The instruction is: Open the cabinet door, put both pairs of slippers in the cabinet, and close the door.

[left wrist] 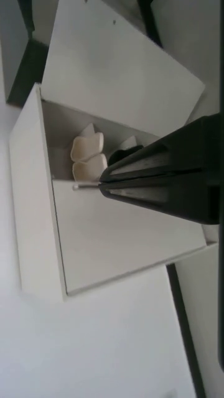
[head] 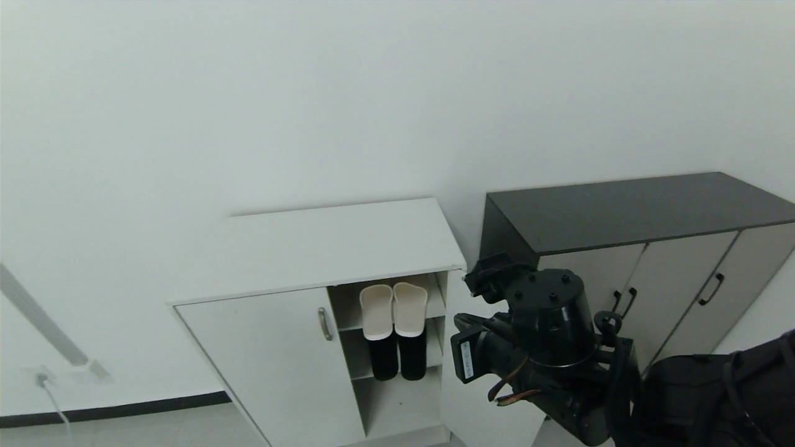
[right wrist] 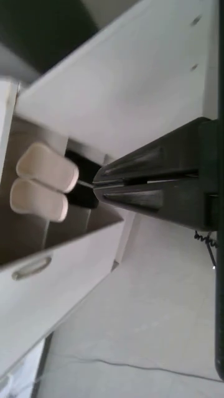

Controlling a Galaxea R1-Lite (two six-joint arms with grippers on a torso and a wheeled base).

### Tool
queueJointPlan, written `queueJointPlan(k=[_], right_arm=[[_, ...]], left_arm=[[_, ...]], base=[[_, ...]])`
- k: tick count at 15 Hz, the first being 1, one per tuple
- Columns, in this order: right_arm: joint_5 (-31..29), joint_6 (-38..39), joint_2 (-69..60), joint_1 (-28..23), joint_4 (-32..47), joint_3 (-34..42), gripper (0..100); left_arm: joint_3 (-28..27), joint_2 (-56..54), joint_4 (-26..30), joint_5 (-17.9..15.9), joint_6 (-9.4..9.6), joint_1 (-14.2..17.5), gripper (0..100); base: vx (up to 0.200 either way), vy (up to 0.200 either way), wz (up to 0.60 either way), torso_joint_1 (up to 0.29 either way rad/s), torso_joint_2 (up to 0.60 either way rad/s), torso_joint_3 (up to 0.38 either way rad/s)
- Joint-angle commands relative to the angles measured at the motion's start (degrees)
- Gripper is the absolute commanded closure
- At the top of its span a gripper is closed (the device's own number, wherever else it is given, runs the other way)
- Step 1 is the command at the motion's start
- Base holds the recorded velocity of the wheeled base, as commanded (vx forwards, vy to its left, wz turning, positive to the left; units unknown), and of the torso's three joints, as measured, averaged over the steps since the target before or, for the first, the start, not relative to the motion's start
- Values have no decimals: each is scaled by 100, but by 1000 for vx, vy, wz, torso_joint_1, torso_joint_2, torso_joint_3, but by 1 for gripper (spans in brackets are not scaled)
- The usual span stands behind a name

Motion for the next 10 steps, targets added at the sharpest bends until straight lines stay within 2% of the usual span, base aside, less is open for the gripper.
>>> queueJointPlan(k=[1,8,10], right_arm=[[3,-1,-3,-14,-11,17,100],[3,-1,-3,-23,-11,25,100],[3,-1,-3,-23,-3,25,100]], left_arm=[[1,7,-5,1,-1,4,100],[1,7,4,1,-1,4,100],[1,7,-5,1,-19,4,100]], base=[[0,0,0,0,0,0],[0,0,0,0,0,0],[-200,0,0,2,2,2]])
